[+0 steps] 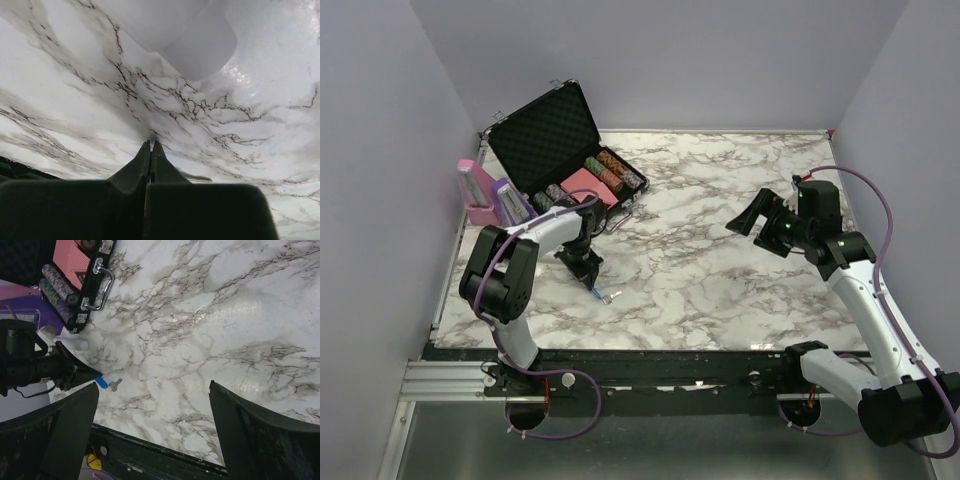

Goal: Remove the keys from the keyring

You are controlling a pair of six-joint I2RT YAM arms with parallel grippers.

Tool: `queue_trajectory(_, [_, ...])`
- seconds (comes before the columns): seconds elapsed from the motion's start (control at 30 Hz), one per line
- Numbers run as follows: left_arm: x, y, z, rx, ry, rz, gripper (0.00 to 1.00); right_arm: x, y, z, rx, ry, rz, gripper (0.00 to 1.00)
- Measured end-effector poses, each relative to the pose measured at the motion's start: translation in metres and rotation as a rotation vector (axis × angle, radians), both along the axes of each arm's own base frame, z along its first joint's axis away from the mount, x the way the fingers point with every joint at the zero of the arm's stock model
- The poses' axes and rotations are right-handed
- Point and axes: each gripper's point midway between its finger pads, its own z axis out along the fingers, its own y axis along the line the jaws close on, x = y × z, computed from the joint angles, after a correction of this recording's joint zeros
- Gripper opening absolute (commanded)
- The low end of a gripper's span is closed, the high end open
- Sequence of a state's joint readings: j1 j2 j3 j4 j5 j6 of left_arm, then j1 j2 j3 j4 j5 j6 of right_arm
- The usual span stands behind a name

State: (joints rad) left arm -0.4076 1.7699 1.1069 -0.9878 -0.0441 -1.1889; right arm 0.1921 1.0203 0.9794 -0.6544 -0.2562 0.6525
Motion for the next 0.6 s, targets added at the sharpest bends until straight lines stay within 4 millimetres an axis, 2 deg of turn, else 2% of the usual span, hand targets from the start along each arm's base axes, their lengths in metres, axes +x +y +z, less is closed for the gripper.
queue_trajectory(0.27, [-0.001,0.001,0.014,-0.015,-0.028,-0.05,0.0,0.001,0.013,0.011,0.046,-0.045,0.067,0.98])
queue_trajectory(0.47, [-0.001,-0.007,0.04,-0.09,-0.1,-0.119,0.0,0.002,0.029,0.029,0.111,-0.114,0.155,0.99])
queue_trajectory(0.6, [-0.002,-0.01,0.062,-0.129,-0.136,-0.159,0.0,0.001,0.047,0.048,0.204,-0.171,0.25,0.99])
